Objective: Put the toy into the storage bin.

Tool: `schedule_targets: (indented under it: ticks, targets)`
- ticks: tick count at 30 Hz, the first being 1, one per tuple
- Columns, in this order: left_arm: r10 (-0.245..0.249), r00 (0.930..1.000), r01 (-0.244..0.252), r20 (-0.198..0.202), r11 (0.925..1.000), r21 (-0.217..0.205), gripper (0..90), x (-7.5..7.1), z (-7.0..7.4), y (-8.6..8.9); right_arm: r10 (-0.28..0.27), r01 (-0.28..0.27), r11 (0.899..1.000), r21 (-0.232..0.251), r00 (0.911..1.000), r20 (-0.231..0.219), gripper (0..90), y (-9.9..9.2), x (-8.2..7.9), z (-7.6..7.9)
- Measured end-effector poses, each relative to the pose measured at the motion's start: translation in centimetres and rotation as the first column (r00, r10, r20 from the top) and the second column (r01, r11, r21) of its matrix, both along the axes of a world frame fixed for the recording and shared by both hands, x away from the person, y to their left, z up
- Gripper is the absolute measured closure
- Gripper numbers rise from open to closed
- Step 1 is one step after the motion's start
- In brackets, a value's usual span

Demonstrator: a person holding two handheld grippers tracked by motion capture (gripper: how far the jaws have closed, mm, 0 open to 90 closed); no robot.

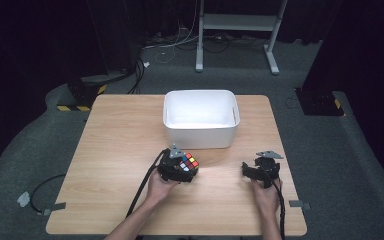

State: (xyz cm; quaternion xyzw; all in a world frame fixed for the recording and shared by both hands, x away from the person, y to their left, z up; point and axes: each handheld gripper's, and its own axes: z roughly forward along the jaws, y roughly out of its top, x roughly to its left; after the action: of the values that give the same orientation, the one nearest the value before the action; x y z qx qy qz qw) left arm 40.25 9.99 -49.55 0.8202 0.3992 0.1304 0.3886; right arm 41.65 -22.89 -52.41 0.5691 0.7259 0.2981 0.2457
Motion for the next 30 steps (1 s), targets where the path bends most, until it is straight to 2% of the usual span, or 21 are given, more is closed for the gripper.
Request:
schedule_targets:
  ticks: [8,13,24,30]
  targets:
    - [0.004,1.0000,-0.004,0.002,1.0000,0.003,20.1,0.29,-0.45,-0.31,-0.001,0.001,1.000,0.001,1.0000,0.000,15.9,0.01,0.00,0.00]
    - [0.010,0.9999,-0.009,-0.003,0.9999,0.009,26.7,0.43,-0.60,-0.38,0.000,0.000,1.000,0.001,1.0000,0.000,15.9,0.00,0.00,0.00]
    - [-0.014,0.9996,0.013,0.024,0.9992,0.036,32.3,0.21,-0.58,-0.42,-0.001,0.001,1.000,0.002,1.0000,-0.001,15.8,0.01,0.03,0.00]
    - [-0.030,0.9994,0.029,0.018,0.9989,0.038,32.7,0.08,-0.49,-0.33,0.000,0.000,1.000,0.000,1.0000,0.000,15.8,0.00,0.04,0.00]
